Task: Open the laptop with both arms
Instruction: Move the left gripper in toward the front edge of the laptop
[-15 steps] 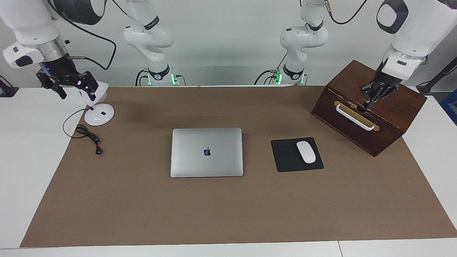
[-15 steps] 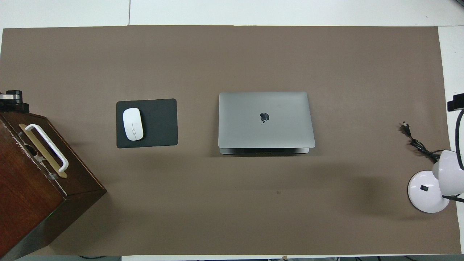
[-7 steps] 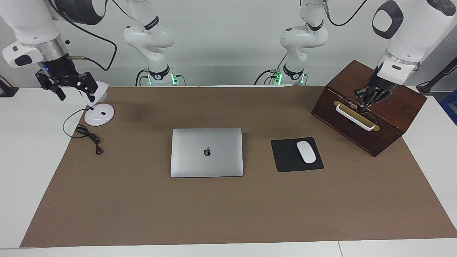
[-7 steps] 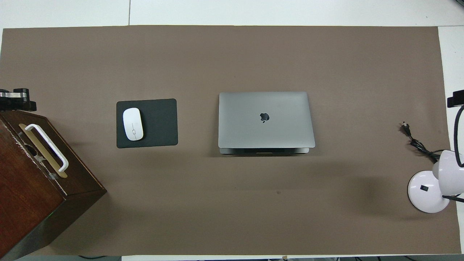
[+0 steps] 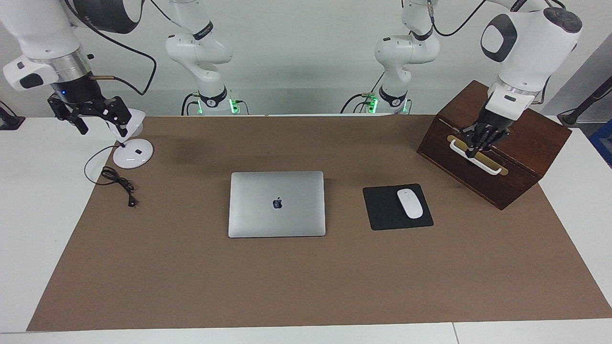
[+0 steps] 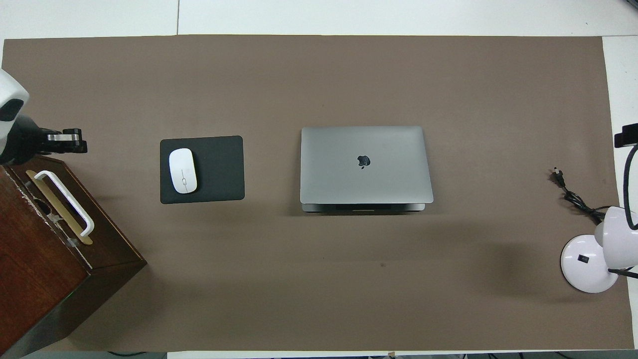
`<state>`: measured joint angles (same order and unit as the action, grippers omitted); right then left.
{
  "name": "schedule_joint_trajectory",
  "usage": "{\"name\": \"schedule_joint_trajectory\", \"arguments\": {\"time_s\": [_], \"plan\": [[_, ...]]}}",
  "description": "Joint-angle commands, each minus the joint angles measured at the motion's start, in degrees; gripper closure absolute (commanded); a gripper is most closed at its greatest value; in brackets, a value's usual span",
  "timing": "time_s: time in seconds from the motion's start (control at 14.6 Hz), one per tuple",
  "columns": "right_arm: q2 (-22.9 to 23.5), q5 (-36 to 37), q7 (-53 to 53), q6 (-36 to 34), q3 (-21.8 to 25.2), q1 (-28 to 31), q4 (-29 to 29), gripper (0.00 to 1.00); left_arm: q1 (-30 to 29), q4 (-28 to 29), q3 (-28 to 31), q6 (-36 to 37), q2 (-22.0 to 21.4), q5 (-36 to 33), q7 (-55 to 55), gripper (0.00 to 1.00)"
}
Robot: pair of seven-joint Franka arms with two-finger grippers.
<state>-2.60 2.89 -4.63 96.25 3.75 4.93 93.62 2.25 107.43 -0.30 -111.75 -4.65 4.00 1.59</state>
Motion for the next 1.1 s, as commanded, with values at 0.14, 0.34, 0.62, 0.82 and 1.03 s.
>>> {"name": "schedule_joint_trajectory", "arguments": {"time_s": [0.14, 0.34, 0.62, 0.82, 1.03], "plan": [[-1.4, 0.0, 0.9, 1.5, -0.4, 0.4, 2.1, 0.00, 2.4, 11.1, 0.6, -10.0, -5.7, 0.9, -0.4, 1.00], [-1.4, 0.0, 0.8, 1.6, -0.4, 0.5, 2.1, 0.00, 4.2, 17.4, 0.6, -16.8, -8.4, 0.9, -0.7, 1.00], [-1.4, 0.0, 0.9, 1.7, -0.4, 0.5, 2.1, 0.00, 7.2, 27.7, 0.6, -28.1, -12.4, 0.9, -0.5, 1.00], [-1.4, 0.0, 0.9, 2.3, -0.4, 0.4, 2.1, 0.00, 9.3, 32.9, 0.6, -34.7, -13.7, 1.0, 0.1, 1.00], [-1.4, 0.0, 0.7, 2.0, -0.4, 0.8, 2.1, 0.00, 13.4, 39.4, 0.6, -44.6, -13.7, 1.0, 2.3, 1.00]]}}
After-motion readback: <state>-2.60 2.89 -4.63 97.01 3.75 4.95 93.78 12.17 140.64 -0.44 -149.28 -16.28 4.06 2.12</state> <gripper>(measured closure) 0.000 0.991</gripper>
